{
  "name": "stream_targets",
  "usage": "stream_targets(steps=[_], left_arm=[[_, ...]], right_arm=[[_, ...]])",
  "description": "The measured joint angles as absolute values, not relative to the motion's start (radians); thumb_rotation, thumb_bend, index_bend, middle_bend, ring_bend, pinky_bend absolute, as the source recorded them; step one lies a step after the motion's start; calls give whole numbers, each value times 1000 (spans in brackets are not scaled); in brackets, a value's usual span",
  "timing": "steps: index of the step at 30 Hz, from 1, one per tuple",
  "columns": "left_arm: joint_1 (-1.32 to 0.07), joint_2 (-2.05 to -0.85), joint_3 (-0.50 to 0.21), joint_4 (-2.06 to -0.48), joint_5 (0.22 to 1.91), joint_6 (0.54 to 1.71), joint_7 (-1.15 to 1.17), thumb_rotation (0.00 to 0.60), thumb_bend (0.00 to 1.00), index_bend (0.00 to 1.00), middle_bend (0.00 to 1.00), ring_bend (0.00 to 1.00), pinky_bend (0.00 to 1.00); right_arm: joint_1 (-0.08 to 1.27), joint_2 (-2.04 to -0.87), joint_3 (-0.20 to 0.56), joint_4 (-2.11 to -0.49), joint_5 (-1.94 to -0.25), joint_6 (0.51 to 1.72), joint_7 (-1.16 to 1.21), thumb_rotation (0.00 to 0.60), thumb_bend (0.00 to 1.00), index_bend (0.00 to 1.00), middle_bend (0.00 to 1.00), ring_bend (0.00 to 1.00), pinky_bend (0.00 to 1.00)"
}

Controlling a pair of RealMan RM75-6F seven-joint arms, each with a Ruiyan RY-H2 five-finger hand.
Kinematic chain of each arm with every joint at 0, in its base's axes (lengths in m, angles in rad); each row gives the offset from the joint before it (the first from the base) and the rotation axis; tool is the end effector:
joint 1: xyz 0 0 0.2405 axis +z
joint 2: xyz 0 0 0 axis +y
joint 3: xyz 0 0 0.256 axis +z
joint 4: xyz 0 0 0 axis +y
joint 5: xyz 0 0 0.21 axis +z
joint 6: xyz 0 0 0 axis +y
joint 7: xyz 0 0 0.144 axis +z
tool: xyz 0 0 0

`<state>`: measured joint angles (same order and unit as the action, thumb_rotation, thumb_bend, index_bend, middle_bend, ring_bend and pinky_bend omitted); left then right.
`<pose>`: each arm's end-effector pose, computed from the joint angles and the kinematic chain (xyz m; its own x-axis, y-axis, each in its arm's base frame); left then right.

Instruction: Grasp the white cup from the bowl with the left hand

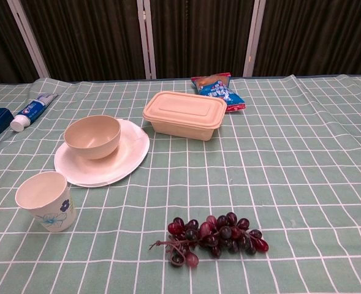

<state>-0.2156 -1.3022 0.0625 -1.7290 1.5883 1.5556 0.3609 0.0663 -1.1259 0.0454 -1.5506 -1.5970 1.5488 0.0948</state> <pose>-0.2358 0.1853 0.0890 0.4579 -0.0294 0.8885 0.8633 -0.2241 -0.4523 -0.3095 -0.1743 0.1646 0.3602 0.0449 0.9318 -0.9276 -0.0890 0.3628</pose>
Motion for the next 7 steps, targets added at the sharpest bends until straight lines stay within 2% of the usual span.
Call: stream_targets(steps=[3, 7], left_arm=[[-159, -1285, 49, -1715, 1582, 1620, 353, 600, 180, 0, 0, 0, 0], [-112, -1273, 34, -1676, 1547, 1666, 325, 600, 156, 0, 0, 0, 0]], right_arm=[[68, -1129, 42, -1550, -1599, 1544, 81, 600, 71, 15, 0, 0, 0], [70, -1138, 39, -1548, -1607, 1543, 61, 600, 70, 16, 0, 0, 0]])
